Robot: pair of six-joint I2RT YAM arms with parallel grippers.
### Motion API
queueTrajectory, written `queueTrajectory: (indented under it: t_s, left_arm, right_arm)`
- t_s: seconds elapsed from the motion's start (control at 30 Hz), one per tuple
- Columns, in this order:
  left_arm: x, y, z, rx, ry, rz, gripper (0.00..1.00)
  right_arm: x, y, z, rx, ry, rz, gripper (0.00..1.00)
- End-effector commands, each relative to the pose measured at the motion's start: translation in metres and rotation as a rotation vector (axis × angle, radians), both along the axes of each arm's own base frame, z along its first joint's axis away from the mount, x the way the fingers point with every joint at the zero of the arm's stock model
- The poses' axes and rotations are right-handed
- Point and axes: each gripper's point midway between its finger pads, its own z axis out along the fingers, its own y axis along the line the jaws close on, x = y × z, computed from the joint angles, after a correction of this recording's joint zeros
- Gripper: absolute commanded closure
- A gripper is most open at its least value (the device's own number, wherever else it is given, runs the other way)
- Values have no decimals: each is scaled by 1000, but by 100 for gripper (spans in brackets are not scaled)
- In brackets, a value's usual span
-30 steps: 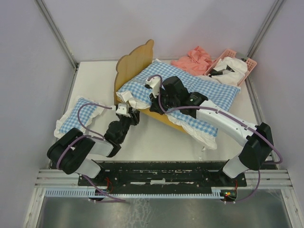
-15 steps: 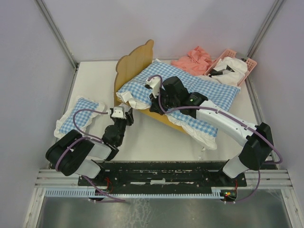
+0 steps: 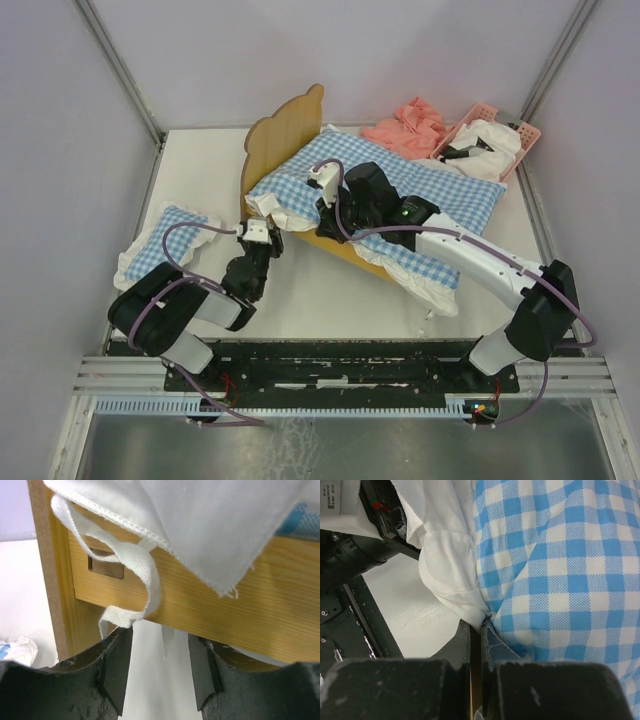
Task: Set up the pet bed
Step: Cross the ropes on the bed frame.
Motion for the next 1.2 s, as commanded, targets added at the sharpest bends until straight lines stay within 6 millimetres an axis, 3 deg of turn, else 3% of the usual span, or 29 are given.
queueTrajectory:
  t_s: [0.0, 0.07, 0.13, 0.27, 0.4, 0.5, 0.63, 0.77, 0.9, 1.17]
  left_arm:
    - [3, -4, 28, -9, -115, -13, 55]
    - [0, -6, 27, -12, -109, -37, 80]
    - [-5, -3, 18, -34, -71, -33, 94]
    - [-21, 9, 1, -168, -7, -14, 97]
    - [-29, 11, -13, -196, 51, -23, 97]
    - [-31, 12, -19, -202, 94, -14, 97]
    - [-30, 29, -21, -221, 119, 89, 97]
    - [-24, 44, -21, -251, 165, 216, 79]
    - [-30, 39, -13, -284, 156, 164, 64]
    - [-53, 13, 11, -370, 201, -38, 55]
  right_arm:
    - [9, 9, 110, 264, -255, 5, 98]
    - [11, 8, 109, 264, -261, -6, 98]
    - [14, 7, 108, 262, -268, -23, 98]
    - [23, 4, 102, 255, -282, -63, 98]
    - [30, 3, 95, 256, -278, -84, 98]
    - [33, 2, 92, 256, -276, -95, 98]
    - [33, 0, 93, 260, -275, -94, 98]
    - [27, 3, 97, 279, -265, -69, 98]
    - [26, 5, 98, 286, -259, -60, 98]
    - [30, 7, 92, 271, -255, -59, 98]
